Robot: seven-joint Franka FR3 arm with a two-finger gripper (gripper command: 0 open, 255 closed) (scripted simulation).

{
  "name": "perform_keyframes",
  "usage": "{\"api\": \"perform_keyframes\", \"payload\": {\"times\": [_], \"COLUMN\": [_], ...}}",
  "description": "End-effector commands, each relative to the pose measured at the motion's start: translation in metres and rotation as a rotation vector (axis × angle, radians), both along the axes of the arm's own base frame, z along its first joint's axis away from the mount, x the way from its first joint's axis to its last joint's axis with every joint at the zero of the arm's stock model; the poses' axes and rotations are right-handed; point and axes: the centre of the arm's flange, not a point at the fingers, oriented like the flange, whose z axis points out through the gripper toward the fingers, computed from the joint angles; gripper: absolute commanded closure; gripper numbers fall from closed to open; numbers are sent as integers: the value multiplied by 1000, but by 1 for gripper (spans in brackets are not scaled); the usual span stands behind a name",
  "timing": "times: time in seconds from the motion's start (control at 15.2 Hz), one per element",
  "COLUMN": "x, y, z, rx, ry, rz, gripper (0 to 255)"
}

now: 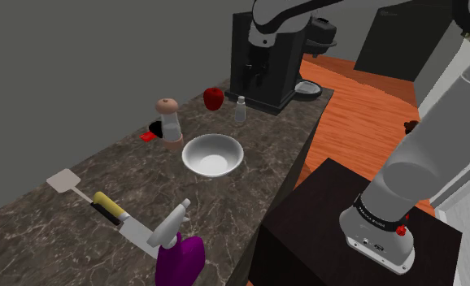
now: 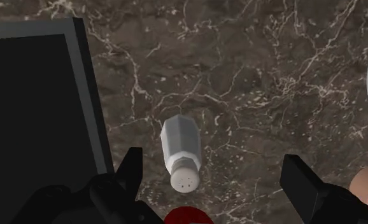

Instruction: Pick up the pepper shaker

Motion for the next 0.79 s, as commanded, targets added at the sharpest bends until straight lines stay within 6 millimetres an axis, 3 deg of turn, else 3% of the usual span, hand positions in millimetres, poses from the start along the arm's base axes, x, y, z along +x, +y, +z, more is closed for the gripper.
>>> {"api": "perform_keyframes", "payload": {"times": [0.0, 0.2, 0.73], "x": [24, 59, 62], "y": [-3, -4, -4], "z": [-13, -32, -74], "rx": [3, 8, 9], "ry": [1, 3, 3], "rz": [14, 34, 36], "gripper": [0, 0, 0]}}
